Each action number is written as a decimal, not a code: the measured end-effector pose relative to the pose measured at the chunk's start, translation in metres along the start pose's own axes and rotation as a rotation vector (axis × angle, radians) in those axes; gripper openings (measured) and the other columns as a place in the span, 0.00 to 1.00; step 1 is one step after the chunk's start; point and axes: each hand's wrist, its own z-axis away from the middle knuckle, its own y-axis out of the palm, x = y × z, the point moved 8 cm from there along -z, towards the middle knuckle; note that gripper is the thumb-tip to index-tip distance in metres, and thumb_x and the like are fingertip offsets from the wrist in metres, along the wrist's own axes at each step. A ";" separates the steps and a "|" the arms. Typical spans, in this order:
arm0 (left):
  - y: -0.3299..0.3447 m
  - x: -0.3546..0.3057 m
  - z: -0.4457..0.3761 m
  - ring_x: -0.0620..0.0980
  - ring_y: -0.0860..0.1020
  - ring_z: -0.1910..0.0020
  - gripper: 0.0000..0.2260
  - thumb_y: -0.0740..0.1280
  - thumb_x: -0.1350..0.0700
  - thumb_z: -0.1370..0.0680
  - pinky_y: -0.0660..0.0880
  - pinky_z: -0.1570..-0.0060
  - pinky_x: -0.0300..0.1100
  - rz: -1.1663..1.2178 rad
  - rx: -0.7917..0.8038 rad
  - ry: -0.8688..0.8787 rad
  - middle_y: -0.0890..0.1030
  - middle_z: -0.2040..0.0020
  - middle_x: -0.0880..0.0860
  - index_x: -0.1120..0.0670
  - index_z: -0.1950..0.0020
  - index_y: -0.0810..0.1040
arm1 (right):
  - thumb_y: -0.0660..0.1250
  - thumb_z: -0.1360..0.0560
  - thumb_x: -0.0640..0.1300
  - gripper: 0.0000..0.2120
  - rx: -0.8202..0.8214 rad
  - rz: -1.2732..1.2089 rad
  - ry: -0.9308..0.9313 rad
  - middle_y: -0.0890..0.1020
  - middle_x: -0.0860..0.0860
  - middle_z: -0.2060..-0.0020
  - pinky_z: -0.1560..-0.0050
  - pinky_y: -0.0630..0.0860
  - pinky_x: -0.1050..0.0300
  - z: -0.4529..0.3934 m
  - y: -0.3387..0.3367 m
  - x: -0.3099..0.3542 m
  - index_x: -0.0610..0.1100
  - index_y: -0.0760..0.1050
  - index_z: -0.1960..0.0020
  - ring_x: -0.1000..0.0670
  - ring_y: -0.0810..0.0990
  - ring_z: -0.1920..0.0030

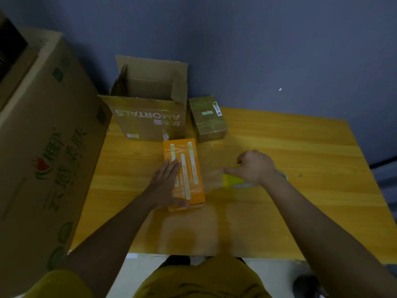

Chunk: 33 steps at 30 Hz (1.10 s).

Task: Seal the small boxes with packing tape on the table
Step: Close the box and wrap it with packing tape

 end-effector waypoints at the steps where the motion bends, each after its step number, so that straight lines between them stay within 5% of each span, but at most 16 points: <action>1: 0.000 -0.001 0.000 0.42 0.26 0.30 0.68 0.52 0.15 0.52 0.37 0.27 0.53 0.010 -0.003 0.001 0.30 0.25 0.43 0.50 0.23 0.33 | 0.63 0.33 0.74 0.31 0.040 0.105 0.030 0.80 0.47 0.57 0.58 0.70 0.56 -0.003 0.007 -0.011 0.46 0.80 0.57 0.46 0.79 0.52; 8: 0.004 0.002 -0.003 0.44 0.26 0.29 0.67 0.51 0.14 0.52 0.36 0.27 0.57 0.013 0.005 -0.034 0.27 0.27 0.41 0.48 0.23 0.32 | 0.60 0.36 0.78 0.40 0.045 0.177 0.089 0.82 0.44 0.49 0.50 0.74 0.54 -0.020 0.053 -0.031 0.42 0.79 0.50 0.43 0.80 0.45; 19: 0.007 0.005 -0.004 0.43 0.21 0.32 0.65 0.47 0.14 0.51 0.30 0.30 0.60 -0.083 0.044 -0.063 0.21 0.31 0.41 0.47 0.25 0.29 | 0.59 0.24 0.66 0.28 0.061 0.393 -0.049 0.80 0.46 0.42 0.38 0.65 0.51 -0.037 0.080 0.006 0.45 0.76 0.40 0.46 0.77 0.40; 23: -0.004 -0.004 -0.006 0.45 0.30 0.26 0.50 0.51 0.22 0.34 0.31 0.30 0.60 -0.048 -0.022 -0.177 0.35 0.22 0.44 0.49 0.22 0.40 | 0.55 0.24 0.69 0.30 0.052 0.340 -0.053 0.79 0.46 0.41 0.39 0.65 0.50 -0.038 0.076 -0.006 0.46 0.75 0.39 0.44 0.74 0.38; 26: -0.016 -0.018 -0.011 0.50 0.38 0.23 0.37 0.58 0.33 0.24 0.33 0.29 0.59 -0.062 -0.140 -0.272 0.46 0.22 0.49 0.52 0.23 0.51 | 0.54 0.21 0.63 0.24 0.007 0.199 -0.086 0.80 0.45 0.44 0.42 0.69 0.51 -0.035 0.068 -0.026 0.46 0.77 0.42 0.43 0.76 0.40; 29: -0.018 -0.044 -0.020 0.54 0.39 0.23 0.31 0.55 0.39 0.23 0.33 0.30 0.60 -0.057 -0.205 -0.291 0.48 0.23 0.53 0.53 0.25 0.53 | 0.56 0.21 0.55 0.21 -0.132 -0.281 -0.141 0.82 0.41 0.54 0.51 0.71 0.51 -0.030 0.055 -0.050 0.42 0.81 0.52 0.39 0.80 0.49; 31: -0.017 -0.079 -0.029 0.53 0.41 0.23 0.32 0.49 0.44 0.27 0.34 0.29 0.57 -0.072 -0.250 -0.169 0.49 0.23 0.54 0.53 0.23 0.52 | 0.55 0.21 0.47 0.19 -0.315 -0.569 -0.020 0.82 0.39 0.53 0.49 0.70 0.52 -0.027 0.045 -0.087 0.37 0.81 0.51 0.39 0.80 0.49; 33: -0.011 -0.118 -0.041 0.51 0.45 0.22 0.31 0.49 0.45 0.25 0.35 0.29 0.52 -0.039 -0.241 -0.015 0.52 0.22 0.53 0.52 0.22 0.53 | 0.61 0.22 0.39 0.12 -0.349 -0.607 0.194 0.80 0.38 0.46 0.43 0.71 0.50 -0.027 0.055 -0.136 0.34 0.77 0.43 0.38 0.78 0.44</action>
